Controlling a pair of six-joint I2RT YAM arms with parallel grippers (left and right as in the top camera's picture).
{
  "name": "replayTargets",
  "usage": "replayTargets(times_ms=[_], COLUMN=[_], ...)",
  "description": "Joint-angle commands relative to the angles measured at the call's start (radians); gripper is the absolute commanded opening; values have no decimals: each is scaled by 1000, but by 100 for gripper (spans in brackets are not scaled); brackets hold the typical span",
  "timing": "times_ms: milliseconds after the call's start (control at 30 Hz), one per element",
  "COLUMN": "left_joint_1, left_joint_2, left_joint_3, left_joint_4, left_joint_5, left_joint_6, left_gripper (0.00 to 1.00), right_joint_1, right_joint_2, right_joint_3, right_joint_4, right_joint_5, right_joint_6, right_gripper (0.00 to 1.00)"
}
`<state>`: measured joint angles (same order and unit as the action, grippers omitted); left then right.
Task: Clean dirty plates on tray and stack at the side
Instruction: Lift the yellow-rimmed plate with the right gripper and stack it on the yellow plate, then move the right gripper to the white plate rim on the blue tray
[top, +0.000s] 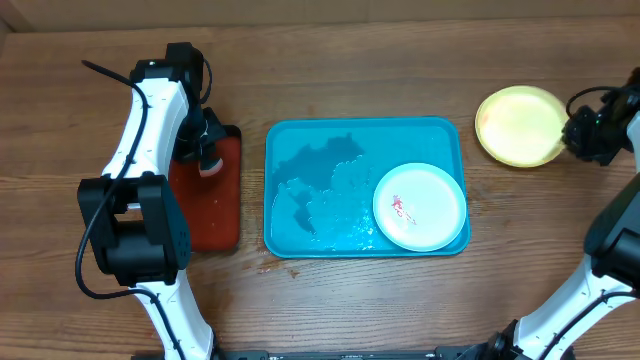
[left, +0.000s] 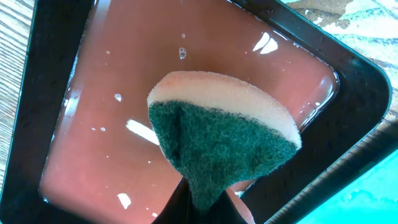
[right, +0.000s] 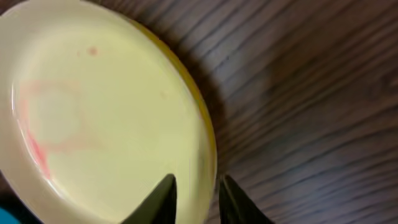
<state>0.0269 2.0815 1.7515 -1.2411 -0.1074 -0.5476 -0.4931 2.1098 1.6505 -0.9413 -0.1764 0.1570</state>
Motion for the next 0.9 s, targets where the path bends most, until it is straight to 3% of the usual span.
replayTargets(times_ms=[0, 33, 100, 133, 333, 567, 867], left_joint_1=[3, 3, 3, 3, 3, 2, 2], left_joint_2=[3, 3, 3, 3, 3, 3, 3], left_joint_3=[-9, -9, -9, -9, -9, -9, -9], left_joint_4=[-2, -2, -2, 0, 24, 39, 38], left_joint_5=[9, 9, 9, 11, 23, 31, 31], left_joint_6=[10, 10, 9, 10, 10, 10, 29], left_gripper=[4, 4, 4, 4, 4, 4, 4], right_joint_1=[29, 35, 49, 60, 208, 450, 576], right_joint_2=[-4, -7, -23, -39, -168, -167, -163], right_joint_3=[8, 23, 57, 75, 106, 41, -139], right_joint_4=[-35, -68, -131, -159, -260, -294, -159], right_joint_5=[-31, -41, -45, -48, -155, -154, -89], right_joint_6=[0, 0, 0, -4, -274, -579, -573], right_gripper=[45, 51, 75, 77, 78, 78, 72])
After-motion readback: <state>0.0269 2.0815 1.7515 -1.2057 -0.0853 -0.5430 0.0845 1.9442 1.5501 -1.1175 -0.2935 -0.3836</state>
